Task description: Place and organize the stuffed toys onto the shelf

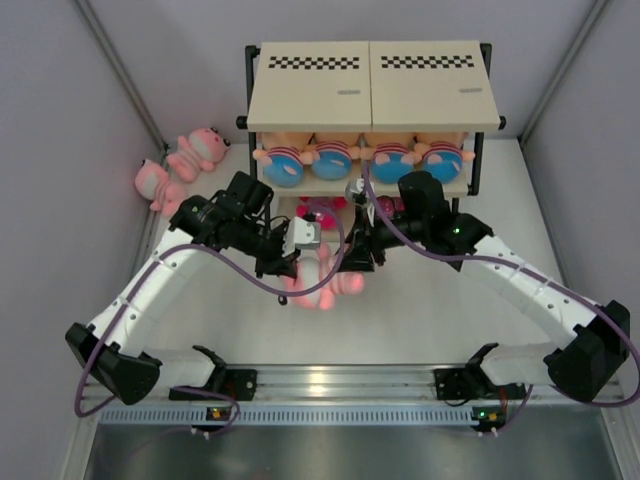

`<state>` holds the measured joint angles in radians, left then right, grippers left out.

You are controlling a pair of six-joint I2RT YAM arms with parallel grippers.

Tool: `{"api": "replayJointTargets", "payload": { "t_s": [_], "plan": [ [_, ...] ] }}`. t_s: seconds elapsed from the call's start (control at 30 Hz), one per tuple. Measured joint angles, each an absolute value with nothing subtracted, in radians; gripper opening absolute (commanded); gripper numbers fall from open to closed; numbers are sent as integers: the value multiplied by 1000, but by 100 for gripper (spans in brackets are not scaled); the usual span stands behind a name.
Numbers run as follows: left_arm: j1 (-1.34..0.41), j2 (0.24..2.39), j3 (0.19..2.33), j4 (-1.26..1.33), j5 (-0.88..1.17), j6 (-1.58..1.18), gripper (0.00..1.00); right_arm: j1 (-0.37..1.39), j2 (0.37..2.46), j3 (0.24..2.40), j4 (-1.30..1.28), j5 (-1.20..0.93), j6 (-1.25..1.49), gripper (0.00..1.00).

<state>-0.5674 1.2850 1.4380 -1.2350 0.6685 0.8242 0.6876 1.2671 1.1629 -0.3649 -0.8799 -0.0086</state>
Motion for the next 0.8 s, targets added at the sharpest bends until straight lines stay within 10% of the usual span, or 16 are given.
{"api": "replayJointTargets", "payload": {
  "t_s": [0.03,0.1,0.2,0.3,0.8],
  "plan": [
    [-567,1285,1438,-1240,664,823,0,694,1268,1156,-361,-874,1,0],
    [-567,1285,1443,-1246,651,815,10,696,1267,1151,-360,-843,27,0],
    [-569,1285,1472,-1247,602,776,78,698,1249,1152,-363,-766,51,0],
    [-570,1276,1542,-1248,506,694,99,698,1209,1197,-425,-655,76,0],
    [-491,1089,1868,-1204,82,496,99,586,1145,1898,-388,232,152,0]
  ]
}}
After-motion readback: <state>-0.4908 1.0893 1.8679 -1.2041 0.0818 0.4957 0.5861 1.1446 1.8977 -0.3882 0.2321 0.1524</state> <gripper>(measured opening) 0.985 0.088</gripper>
